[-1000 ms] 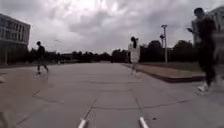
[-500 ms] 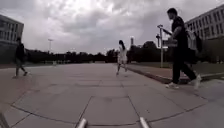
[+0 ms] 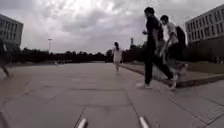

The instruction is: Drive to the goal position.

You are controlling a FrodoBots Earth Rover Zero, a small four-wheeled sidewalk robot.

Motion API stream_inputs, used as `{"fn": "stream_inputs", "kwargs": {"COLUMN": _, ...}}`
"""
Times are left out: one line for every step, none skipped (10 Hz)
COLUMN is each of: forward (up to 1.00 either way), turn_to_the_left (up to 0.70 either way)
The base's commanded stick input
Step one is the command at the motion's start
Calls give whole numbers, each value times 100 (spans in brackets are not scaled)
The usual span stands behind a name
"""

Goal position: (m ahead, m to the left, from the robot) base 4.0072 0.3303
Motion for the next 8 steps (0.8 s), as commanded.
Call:
{"fn": "stream_inputs", "kwargs": {"forward": 70, "turn_to_the_left": 29}}
{"fn": "stream_inputs", "kwargs": {"forward": 70, "turn_to_the_left": 35}}
{"fn": "stream_inputs", "kwargs": {"forward": 70, "turn_to_the_left": 35}}
{"fn": "stream_inputs", "kwargs": {"forward": 70, "turn_to_the_left": 35}}
{"fn": "stream_inputs", "kwargs": {"forward": 70, "turn_to_the_left": 35}}
{"fn": "stream_inputs", "kwargs": {"forward": 70, "turn_to_the_left": 34}}
{"fn": "stream_inputs", "kwargs": {"forward": 70, "turn_to_the_left": 28}}
{"fn": "stream_inputs", "kwargs": {"forward": 70, "turn_to_the_left": 22}}
